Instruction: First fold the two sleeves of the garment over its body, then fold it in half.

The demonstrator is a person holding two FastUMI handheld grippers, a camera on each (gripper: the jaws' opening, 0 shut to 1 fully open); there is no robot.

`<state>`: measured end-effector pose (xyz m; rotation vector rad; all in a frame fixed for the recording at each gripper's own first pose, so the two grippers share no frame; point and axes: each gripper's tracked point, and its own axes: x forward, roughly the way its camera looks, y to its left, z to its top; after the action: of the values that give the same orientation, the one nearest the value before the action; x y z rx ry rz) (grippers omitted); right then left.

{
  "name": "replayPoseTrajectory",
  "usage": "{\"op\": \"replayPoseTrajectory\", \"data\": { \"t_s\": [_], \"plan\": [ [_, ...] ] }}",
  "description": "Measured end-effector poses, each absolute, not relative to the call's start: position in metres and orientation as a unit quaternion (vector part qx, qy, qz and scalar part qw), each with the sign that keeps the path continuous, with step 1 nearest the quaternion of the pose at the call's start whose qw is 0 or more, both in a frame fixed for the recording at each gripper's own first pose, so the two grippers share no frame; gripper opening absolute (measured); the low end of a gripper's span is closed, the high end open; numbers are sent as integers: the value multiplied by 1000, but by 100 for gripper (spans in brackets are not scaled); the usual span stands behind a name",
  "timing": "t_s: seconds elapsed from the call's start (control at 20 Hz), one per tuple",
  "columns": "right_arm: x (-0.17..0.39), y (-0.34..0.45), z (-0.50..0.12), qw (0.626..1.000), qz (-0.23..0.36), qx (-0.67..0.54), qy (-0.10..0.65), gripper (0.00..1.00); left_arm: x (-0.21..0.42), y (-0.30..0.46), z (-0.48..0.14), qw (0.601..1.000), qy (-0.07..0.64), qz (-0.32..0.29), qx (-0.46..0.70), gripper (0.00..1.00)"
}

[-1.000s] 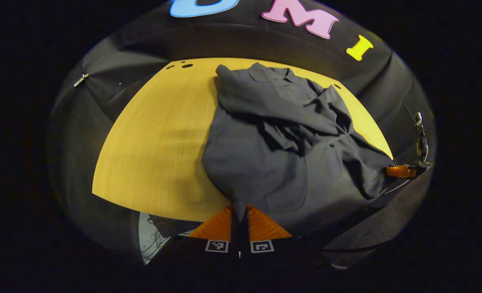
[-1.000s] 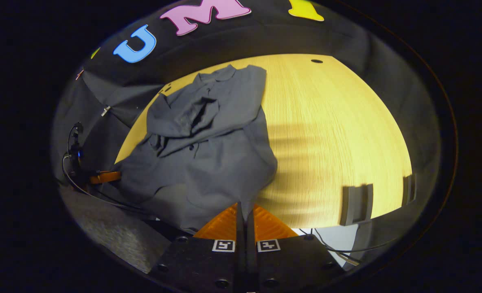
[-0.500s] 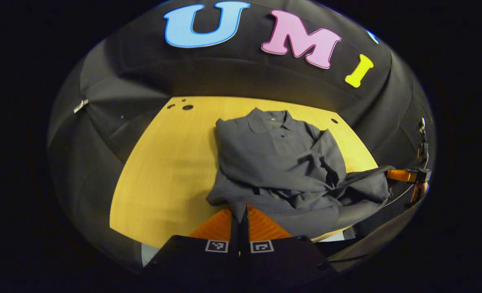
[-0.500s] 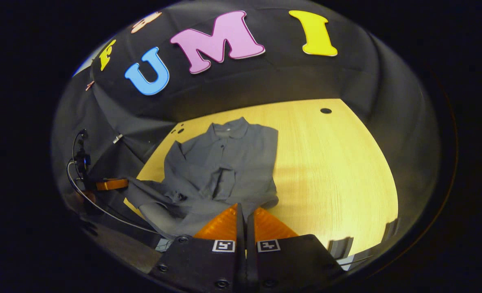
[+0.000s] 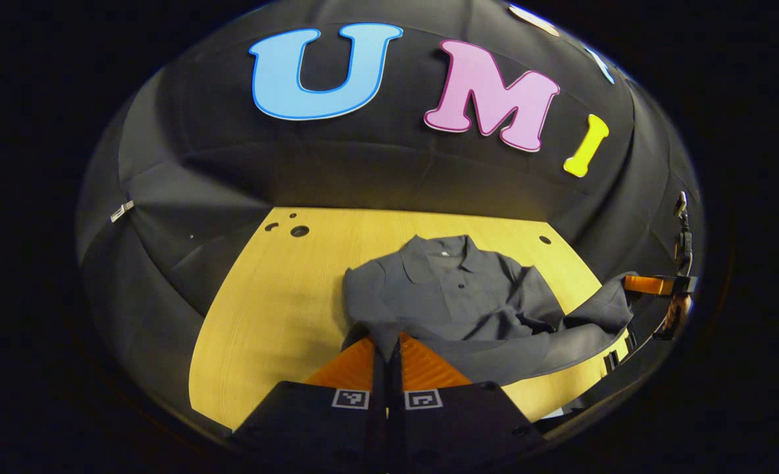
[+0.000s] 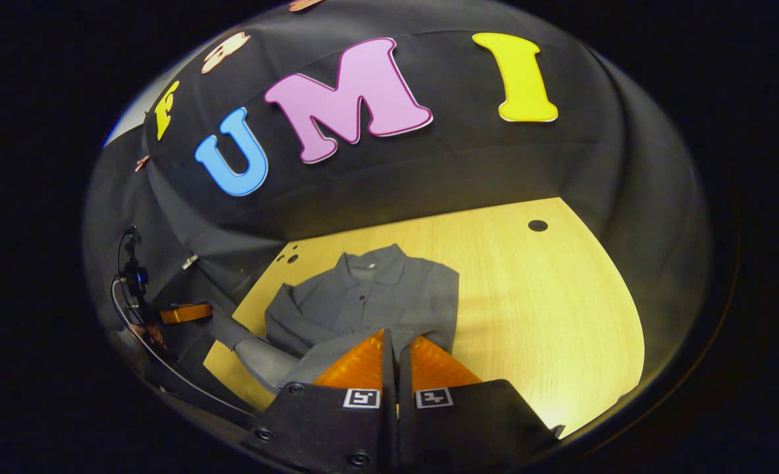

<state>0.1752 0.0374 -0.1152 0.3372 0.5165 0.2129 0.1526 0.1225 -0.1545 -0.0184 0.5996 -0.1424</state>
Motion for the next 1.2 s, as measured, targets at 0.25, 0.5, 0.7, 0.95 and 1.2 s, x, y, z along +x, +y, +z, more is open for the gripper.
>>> {"op": "replayPoseTrajectory", "data": {
  "t_s": [0.25, 0.5, 0.7, 0.95, 1.2],
  "plan": [
    [234, 29, -117, 954, 91, 151, 240, 5, 210, 127, -152, 959, 277, -58, -3, 5],
    [284, 20, -137, 956, 81, 130, 248, 5, 257, 132, -169, 961, 275, -38, -11, 5],
    [319, 18, -169, 953, 76, 119, 268, 5, 291, 134, -194, 958, 284, -21, -30, 5],
    [358, 12, -216, 948, 53, 108, 293, 5, 331, 134, -231, 955, 294, -7, -32, 5],
    [385, 20, -271, 940, 46, 97, 325, 5, 356, 141, -288, 944, 328, 26, -18, 5]
  ]
}}
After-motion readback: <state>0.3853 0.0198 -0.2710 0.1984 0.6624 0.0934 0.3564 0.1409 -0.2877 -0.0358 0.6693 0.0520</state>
